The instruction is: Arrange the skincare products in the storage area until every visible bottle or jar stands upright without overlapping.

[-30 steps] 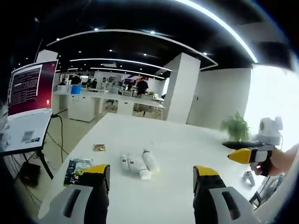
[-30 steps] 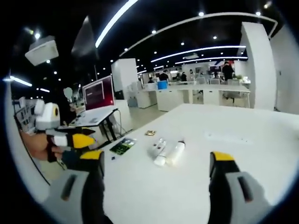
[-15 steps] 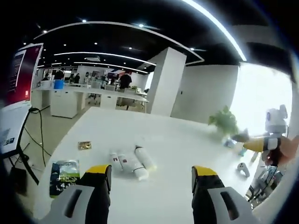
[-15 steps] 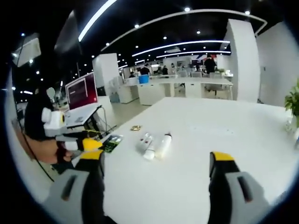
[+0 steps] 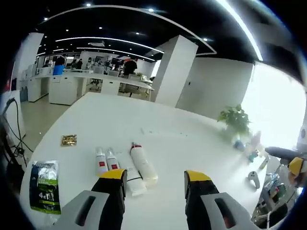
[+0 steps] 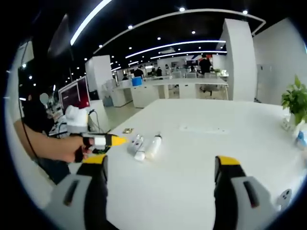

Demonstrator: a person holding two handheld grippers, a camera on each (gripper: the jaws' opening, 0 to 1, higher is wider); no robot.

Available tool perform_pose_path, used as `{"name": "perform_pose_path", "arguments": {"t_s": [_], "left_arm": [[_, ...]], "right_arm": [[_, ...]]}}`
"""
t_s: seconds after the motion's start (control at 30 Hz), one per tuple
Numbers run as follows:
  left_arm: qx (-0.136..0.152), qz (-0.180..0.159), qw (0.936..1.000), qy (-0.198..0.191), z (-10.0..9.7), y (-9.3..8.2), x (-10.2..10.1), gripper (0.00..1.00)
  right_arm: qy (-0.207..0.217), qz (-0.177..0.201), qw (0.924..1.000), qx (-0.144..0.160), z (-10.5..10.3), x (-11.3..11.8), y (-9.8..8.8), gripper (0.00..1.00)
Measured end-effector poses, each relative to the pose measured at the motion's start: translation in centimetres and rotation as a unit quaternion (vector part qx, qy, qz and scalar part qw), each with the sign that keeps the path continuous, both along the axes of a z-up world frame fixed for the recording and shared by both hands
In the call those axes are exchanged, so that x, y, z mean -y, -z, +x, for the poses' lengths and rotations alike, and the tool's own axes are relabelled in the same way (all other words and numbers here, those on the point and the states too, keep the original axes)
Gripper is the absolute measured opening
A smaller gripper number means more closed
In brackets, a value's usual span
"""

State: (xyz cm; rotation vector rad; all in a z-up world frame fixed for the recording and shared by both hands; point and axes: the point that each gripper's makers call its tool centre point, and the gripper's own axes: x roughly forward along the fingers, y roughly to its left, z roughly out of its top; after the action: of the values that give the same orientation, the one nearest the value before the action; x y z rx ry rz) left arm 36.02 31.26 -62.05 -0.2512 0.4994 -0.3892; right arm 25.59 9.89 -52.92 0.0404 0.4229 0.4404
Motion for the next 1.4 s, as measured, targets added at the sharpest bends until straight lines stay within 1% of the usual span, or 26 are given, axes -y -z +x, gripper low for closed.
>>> {"name": "perform_pose_path", "arguments": {"t_s": [0.07,0.1,0.13,0.2,0.27,0.3,0.4,0.6,0.63,0.77,0.87,1.1,1.13,1.2,1.23,1.3,1.33,1.4], "left_arm": [[-0.011,0.000,0.9999,-0.001,0.9,0.6,0.7,0.50],[-0.029,0.015,0.9995,0.000,1.6,1.9,0.8,0.50],[-0.038,0.030,0.9988,0.004,1.8,2.6,0.8,0.50],[-0.053,0.032,0.9981,0.003,2.4,3.6,0.9,0.47],[-0.071,0.045,0.9965,0.000,2.7,4.8,0.6,0.43],[-0.072,0.045,0.9964,-0.003,3.2,5.1,0.6,0.42],[-0.081,0.041,0.9958,-0.011,4.0,5.7,0.6,0.42],[-0.093,0.051,0.9942,-0.015,5.1,6.9,0.5,0.40],[-0.098,0.060,0.9932,-0.020,6.2,7.6,0.2,0.39],[-0.114,0.081,0.9899,-0.024,7.3,8.6,-0.4,0.37],[-0.115,0.092,0.9888,-0.022,7.9,8.9,-0.4,0.36],[-0.128,0.119,0.9845,-0.010,8.7,10.0,0.2,0.34],[-0.125,0.114,0.9855,-0.014,8.9,9.9,0.3,0.33],[-0.131,0.112,0.9849,-0.014,9.2,10.1,0.3,0.30],[-0.140,0.120,0.9828,-0.011,9.1,10.5,0.3,0.30],[-0.148,0.130,0.9803,-0.009,9.0,11.0,0.2,0.31],[-0.140,0.135,0.9809,-0.010,9.3,10.9,0.1,0.32],[-0.147,0.134,0.9800,-0.014,9.5,11.1,-0.1,0.33]], "right_arm": [[0.007,0.001,1.0000,-0.001,0.1,0.8,0.1,0.94],[0.010,-0.001,1.0000,-0.002,0.1,1.2,0.1,0.94],[0.011,-0.002,0.9999,-0.003,0.1,1.5,0.1,0.94],[0.013,-0.004,0.9999,-0.002,0.0,2.0,0.1,0.94],[0.019,-0.004,0.9998,-0.006,0.0,2.6,0.2,0.93],[0.024,-0.003,0.9997,-0.009,0.0,3.0,0.4,0.93],[0.029,-0.004,0.9995,-0.014,-0.2,3.5,0.5,0.93],[0.027,-0.007,0.9994,-0.019,-0.3,3.7,0.8,0.92],[0.026,-0.010,0.9993,-0.025,-0.2,4.1,0.8,0.92],[0.027,-0.010,0.9993,-0.024,0.1,4.7,0.5,0.91],[0.029,-0.010,0.9991,-0.027,0.2,5.2,0.6,0.91],[0.034,-0.012,0.9989,-0.030,0.3,6.2,0.4,0.90],[0.034,-0.011,0.9989,-0.030,0.2,6.3,0.4,0.90],[0.037,-0.013,0.9988,-0.030,0.2,6.5,0.3,0.90],[0.038,-0.012,0.9987,-0.031,0.2,6.6,0.4,0.90],[0.040,-0.011,0.9986,-0.033,0.1,6.7,0.4,0.90],[0.040,-0.011,0.9986,-0.033,0.1,6.8,0.4,0.90],[0.039,-0.012,0.9986,-0.034,0.1,6.9,0.4,0.90]]}}
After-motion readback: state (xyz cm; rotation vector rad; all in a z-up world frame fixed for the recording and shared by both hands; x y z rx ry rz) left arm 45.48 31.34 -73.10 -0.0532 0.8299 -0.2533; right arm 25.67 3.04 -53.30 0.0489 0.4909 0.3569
